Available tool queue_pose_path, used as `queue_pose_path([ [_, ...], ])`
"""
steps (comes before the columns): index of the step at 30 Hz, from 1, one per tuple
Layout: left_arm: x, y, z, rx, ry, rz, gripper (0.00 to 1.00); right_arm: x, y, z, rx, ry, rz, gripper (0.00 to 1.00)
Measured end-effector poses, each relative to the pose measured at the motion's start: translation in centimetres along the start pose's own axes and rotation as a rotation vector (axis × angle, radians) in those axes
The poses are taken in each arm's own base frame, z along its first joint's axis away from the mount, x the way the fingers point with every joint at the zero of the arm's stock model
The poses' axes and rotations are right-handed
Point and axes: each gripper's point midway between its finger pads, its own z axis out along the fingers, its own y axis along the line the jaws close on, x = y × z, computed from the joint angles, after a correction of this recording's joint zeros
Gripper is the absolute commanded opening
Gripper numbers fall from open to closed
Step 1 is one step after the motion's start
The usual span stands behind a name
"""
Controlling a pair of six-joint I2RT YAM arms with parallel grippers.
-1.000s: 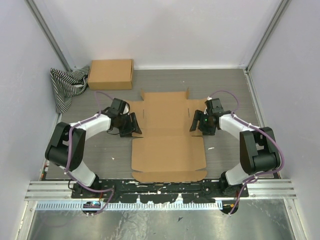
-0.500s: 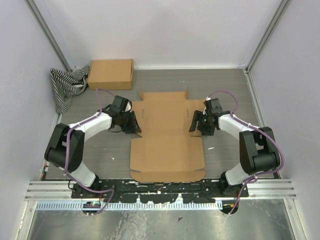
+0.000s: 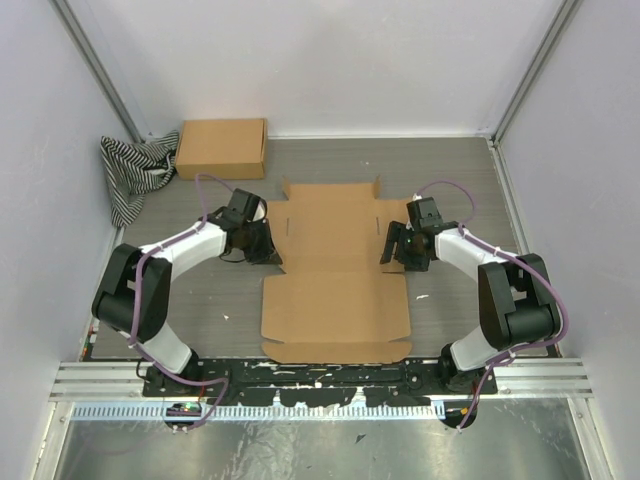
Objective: Fold the paper box
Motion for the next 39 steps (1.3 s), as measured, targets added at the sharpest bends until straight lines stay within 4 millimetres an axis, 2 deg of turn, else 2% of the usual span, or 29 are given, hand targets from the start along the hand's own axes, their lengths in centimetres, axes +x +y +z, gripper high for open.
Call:
queue_pose_path([
  [11, 0.2, 0.2, 0.1, -0.017, 0.007, 0.012, 0.00, 0.2, 0.3, 0.0, 0.002, -0.002, -0.014, 0.69],
  [15, 0.2, 0.2, 0.1, -0.019, 0.008, 0.018, 0.00, 0.4, 0.7, -0.8, 0.004, -0.002, -0.034, 0.68],
  [21, 0.3, 0.1, 0.1, -0.024, 0.014, 0.031, 0.00, -1.0, 2.7, -2.8, -0.037, -0.054, -0.065, 0.67],
  [26, 0.3, -0.3, 0.3, -0.023, 0.018, 0.041, 0.00, -1.4, 4.4, -3.3, -0.083, -0.069, -0.091, 0.67],
  [32, 0.5, -1.0, 0.7, -0.017, 0.029, 0.059, 0.00, -0.1, 5.9, -2.0, -0.115, -0.026, -0.124, 0.66],
  [39, 0.5, -1.9, 1.3, -0.010, 0.039, 0.077, 0.09, 2.0, 7.2, 0.0, -0.116, 0.044, -0.162, 0.66],
])
